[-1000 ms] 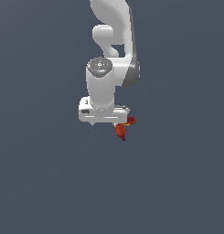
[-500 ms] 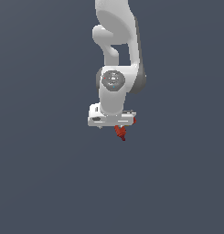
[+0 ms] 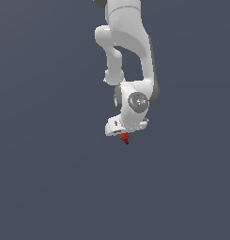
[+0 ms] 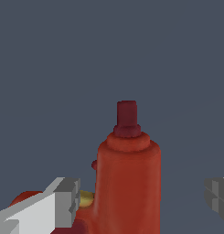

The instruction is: Pick up the object and move it to a goal position.

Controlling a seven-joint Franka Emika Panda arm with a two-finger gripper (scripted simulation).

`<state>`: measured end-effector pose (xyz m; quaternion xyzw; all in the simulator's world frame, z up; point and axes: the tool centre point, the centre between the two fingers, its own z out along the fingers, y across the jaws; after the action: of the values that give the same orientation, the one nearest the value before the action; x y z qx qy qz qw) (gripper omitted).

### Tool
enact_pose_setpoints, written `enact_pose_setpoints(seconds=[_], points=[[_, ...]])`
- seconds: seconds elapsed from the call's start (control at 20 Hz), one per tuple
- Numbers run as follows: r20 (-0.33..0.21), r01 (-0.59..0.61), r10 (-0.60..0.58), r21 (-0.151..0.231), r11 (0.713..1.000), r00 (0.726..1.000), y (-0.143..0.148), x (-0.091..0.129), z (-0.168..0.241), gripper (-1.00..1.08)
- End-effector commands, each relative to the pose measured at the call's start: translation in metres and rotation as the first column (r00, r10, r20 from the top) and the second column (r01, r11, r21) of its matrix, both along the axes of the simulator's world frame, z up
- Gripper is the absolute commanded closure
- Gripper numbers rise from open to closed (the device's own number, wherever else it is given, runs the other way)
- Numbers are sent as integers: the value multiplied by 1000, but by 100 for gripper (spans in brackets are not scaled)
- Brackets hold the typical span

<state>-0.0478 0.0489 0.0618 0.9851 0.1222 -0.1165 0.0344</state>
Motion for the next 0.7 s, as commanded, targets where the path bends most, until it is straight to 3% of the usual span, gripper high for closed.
enact_pose_setpoints(seconds=[0.0, 0.65], points=[[-14, -20, 20, -4, 1000, 1000, 5, -3, -6, -100], [-17, -24, 24, -4, 1000, 1000, 3, -11, -33, -100]])
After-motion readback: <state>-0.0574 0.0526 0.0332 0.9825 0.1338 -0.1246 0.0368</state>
